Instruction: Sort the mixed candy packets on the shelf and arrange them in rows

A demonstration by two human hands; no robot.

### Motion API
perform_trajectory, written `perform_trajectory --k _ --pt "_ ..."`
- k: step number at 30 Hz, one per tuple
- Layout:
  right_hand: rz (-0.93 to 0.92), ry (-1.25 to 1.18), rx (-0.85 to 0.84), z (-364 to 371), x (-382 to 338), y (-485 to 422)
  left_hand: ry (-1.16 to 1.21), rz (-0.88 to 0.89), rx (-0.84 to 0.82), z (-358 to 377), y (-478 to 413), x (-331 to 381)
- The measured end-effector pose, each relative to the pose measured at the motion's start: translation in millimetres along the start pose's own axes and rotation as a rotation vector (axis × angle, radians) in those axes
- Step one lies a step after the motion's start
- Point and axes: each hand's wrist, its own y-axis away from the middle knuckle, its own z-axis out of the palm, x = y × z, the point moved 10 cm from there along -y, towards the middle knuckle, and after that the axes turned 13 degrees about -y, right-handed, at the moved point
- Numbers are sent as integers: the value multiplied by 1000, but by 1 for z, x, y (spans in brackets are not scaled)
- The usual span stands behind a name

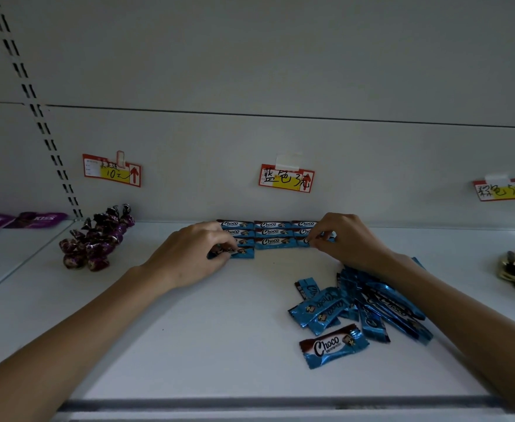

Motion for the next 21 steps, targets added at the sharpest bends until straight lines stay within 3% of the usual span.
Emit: perform_trajectory --k 7,13,18,21 --pt "-8 -80 40 -26 -3 14 157 74 49 -15 -6 37" --pt "38 -107 -76 -34 -20 60 107 267 -266 12 -8 122" --pt "-72 -26 -280 -3 -54 91 106 271 -251 18 -15 131" --pt "-92 41 -260 -2 -52 93 171 258 -264 19 -17 129"
